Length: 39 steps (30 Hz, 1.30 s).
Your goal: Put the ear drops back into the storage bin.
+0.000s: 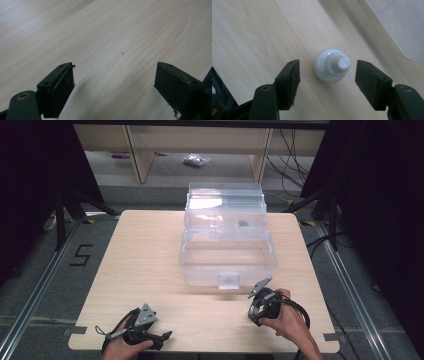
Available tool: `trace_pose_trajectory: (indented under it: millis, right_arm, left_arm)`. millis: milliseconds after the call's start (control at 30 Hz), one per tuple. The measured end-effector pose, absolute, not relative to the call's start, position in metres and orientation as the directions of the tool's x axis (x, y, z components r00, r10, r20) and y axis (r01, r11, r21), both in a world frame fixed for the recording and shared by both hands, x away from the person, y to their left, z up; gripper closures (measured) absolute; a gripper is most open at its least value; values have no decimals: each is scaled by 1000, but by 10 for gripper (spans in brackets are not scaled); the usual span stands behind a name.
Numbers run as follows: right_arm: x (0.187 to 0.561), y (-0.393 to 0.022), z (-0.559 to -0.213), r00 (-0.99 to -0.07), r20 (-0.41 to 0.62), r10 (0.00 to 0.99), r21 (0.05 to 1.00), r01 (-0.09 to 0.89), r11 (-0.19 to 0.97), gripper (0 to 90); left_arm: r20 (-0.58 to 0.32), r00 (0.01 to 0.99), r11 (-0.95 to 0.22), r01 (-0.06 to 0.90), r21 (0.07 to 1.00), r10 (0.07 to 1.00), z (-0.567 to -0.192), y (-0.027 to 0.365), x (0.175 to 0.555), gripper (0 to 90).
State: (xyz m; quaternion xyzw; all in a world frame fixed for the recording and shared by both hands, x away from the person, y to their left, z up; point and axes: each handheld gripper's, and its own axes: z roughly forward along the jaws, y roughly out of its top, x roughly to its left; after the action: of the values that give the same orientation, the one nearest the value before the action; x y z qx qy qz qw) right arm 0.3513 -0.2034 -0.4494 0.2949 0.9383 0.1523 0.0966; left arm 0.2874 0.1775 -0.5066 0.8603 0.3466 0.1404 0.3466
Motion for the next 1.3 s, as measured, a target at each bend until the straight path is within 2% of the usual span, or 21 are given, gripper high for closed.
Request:
trace_pose_trajectory:
  millis: [367, 433, 700, 933, 967, 1033, 1167, 1300]
  right_arm:
    - [361, -195, -452, -821, -95, 563, 306, 514, 801, 461]
    - [362, -194, -453, -822, -98, 560, 296, 514, 805, 479]
    - [364, -189, -455, -835, -98, 542, 264, 503, 823, 589]
    - [364, -187, -449, -842, -108, 528, 252, 491, 834, 601]
    - [363, -186, -448, -838, -109, 535, 250, 498, 830, 601]
    - [365, -186, -446, -850, -114, 514, 253, 475, 843, 602]
    - [366, -185, -439, -852, -109, 512, 261, 473, 842, 602]
    - [369, -184, -431, -860, -92, 502, 273, 463, 843, 602]
  left_arm:
    - [14, 730, -539, 491, 684, 684, -506, 179, 288, 154]
    - [-7, 717, -512, 505, 695, 697, -507, 177, 287, 154]
    - [6, 723, -525, 496, 691, 691, -506, 178, 287, 154]
    - [-4, 717, -513, 504, 695, 697, -507, 177, 287, 154]
    - [12, 735, -545, 491, 680, 677, -506, 179, 288, 154]
    - [-3, 719, -514, 500, 696, 695, -507, 177, 287, 154]
    - [7, 732, -537, 493, 684, 681, -506, 179, 287, 154]
    - [-9, 716, -510, 506, 696, 698, -508, 177, 287, 154]
